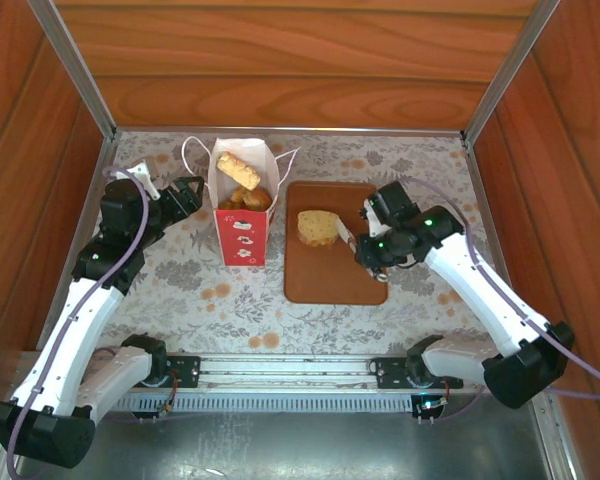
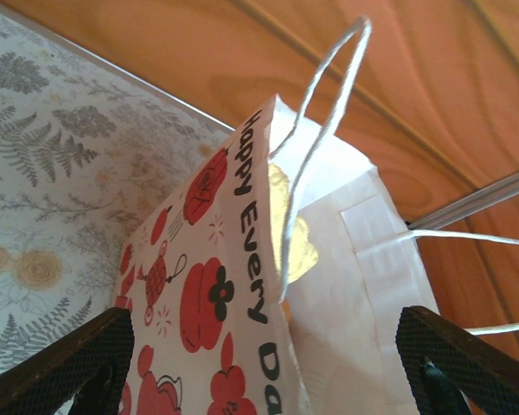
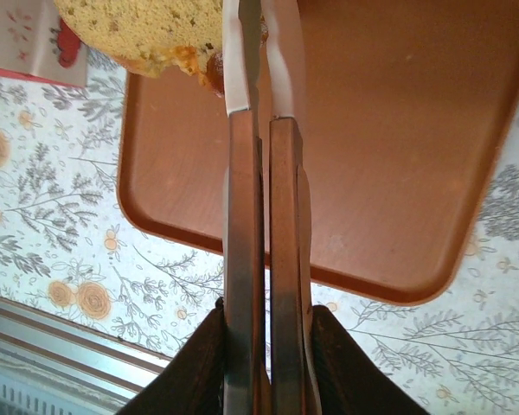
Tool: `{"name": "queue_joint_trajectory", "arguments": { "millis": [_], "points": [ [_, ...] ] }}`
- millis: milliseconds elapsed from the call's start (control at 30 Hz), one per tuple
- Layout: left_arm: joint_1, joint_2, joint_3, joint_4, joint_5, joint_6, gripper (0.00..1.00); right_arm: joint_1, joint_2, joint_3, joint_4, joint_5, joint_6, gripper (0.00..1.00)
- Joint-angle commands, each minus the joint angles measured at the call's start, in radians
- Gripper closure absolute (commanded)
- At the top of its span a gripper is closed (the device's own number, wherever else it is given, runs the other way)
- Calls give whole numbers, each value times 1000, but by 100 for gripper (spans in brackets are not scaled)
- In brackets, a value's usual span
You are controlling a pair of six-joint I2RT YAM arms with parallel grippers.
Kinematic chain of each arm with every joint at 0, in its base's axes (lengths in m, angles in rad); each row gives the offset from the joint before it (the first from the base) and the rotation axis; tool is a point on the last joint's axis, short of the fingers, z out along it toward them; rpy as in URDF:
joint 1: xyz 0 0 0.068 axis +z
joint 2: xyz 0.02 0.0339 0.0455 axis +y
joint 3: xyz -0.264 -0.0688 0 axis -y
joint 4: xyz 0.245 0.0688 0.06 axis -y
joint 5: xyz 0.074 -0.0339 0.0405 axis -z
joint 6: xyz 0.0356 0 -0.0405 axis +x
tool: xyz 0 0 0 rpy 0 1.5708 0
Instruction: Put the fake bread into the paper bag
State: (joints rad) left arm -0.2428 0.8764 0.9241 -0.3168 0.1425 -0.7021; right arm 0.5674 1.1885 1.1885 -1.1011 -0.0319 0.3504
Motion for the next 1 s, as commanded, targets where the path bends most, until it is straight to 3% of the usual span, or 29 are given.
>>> {"name": "queue_joint_trajectory", "arguments": {
  "millis": [0, 233, 467, 600, 767, 967],
  "points": [
    [13, 21, 53, -40, 27, 25, 17, -8, -49, 91, -88, 69, -35, 90],
    [104, 129, 133, -73, 184, 2, 17, -8, -66, 301, -216, 136, -63, 92],
    [108, 205, 180, -73, 237, 7, 21, -8, -42, 539, -287, 169, -95, 92],
    [108, 246, 192, -71, 268, -15, 28, -8, -8, 671, -310, 181, -113, 92],
    [104, 292, 186, -53, 310, -60, 37, 2, 64, 806, -285, 93, -115, 94],
    [86, 318, 171, -19, 317, -92, 46, 100, 167, 924, -201, 75, -109, 94]
  ]
}}
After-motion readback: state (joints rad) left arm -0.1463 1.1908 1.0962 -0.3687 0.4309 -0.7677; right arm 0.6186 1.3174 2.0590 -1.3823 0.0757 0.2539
